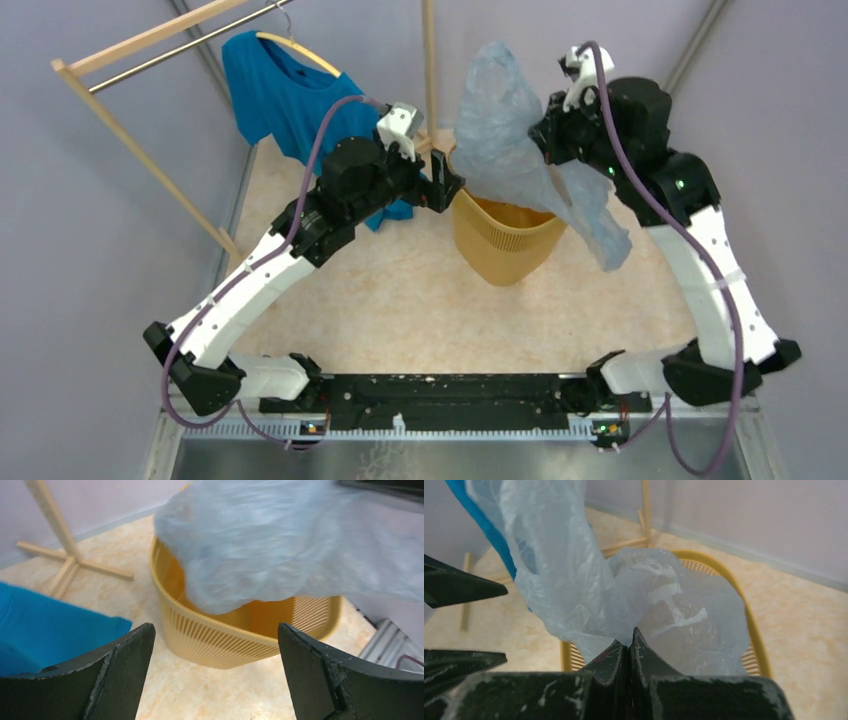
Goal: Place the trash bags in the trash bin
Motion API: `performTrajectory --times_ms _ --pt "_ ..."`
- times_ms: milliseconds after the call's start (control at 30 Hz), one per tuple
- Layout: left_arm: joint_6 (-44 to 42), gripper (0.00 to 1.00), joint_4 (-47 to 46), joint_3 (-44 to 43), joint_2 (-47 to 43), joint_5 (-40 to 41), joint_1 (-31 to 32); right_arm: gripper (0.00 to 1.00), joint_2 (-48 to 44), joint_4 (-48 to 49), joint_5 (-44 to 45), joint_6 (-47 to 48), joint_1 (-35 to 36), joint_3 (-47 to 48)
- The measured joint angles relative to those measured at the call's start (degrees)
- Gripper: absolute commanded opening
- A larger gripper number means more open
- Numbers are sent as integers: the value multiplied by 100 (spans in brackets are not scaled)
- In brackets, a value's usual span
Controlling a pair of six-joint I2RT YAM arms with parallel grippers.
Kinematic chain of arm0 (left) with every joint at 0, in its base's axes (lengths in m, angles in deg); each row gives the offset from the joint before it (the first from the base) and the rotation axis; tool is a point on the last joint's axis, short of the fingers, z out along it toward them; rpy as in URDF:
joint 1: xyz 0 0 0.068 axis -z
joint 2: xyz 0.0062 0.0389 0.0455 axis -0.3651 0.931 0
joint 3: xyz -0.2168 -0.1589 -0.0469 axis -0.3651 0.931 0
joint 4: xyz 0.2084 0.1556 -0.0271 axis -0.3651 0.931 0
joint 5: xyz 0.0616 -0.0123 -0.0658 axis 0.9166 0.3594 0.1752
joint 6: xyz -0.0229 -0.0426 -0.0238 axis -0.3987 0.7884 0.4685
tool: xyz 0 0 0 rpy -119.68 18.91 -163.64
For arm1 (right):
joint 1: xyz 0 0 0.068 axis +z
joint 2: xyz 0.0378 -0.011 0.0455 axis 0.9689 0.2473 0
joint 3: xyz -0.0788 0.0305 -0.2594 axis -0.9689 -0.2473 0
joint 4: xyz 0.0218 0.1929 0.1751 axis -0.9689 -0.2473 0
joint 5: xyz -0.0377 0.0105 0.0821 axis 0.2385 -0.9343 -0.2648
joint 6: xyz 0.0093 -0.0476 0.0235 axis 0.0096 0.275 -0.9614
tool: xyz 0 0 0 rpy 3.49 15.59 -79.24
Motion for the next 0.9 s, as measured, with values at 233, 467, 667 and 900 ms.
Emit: performTrajectory --times_ms 233,467,667,900 --pt "122 99 -326 -127 13 -544 0 0 1478 -1032 -1364 -645 -664 1449" --pt "229 99 -341 -138 31 -691 0 0 2358 -1475 -1484 -785 -986 1532" --pt "273 99 -247 -258 254 -837 -2 0 2787 -1373 -1550 -850 -1019 1294" --pt "275 99 48 -184 317 -822 -2 0 2717 -76 -2623 -1550 -1008 -310"
